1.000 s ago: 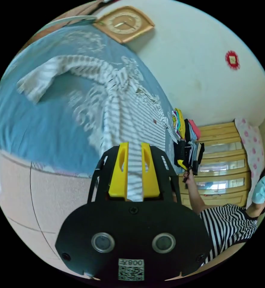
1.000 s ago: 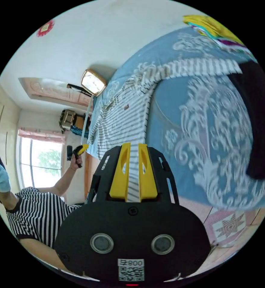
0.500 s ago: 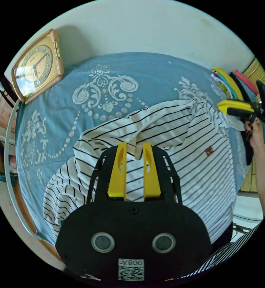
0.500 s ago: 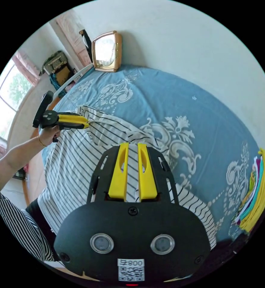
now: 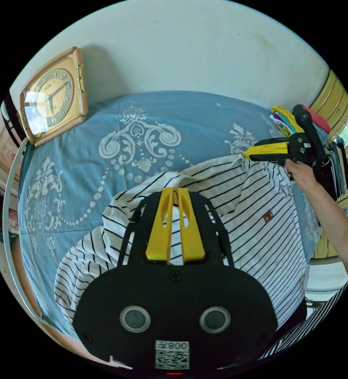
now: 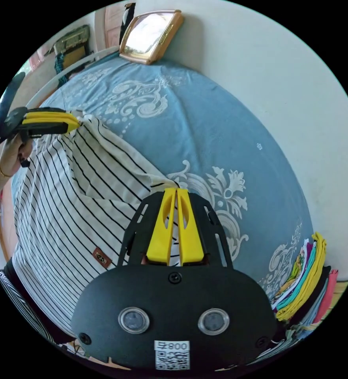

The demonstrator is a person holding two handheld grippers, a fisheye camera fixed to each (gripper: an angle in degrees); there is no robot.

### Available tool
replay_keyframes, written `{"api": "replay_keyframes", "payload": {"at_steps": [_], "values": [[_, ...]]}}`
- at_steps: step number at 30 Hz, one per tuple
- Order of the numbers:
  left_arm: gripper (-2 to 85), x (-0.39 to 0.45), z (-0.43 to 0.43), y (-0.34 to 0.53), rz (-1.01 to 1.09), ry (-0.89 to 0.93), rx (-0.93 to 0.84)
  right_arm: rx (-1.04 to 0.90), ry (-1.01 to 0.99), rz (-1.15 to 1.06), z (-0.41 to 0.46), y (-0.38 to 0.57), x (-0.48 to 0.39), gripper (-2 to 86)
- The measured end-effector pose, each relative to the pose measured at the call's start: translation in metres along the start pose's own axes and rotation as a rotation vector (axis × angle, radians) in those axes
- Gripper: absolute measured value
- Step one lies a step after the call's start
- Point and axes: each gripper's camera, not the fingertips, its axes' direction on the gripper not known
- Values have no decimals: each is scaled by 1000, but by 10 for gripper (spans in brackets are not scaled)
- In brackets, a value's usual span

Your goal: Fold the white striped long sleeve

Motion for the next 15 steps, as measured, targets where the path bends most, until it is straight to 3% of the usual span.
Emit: {"api": "replay_keyframes", "payload": {"at_steps": [5,11,15], "values": [[20,-4,-8,-31,-42,20,96,162,-135,142,-37,-25,42,3],[21,-18,34,-68,-110,-3,-8,-15,-216,214,3,-60,72,2],[21,-31,38,-83,-143,17,-16,43,-234,255,-6,-69,90,1]]}}
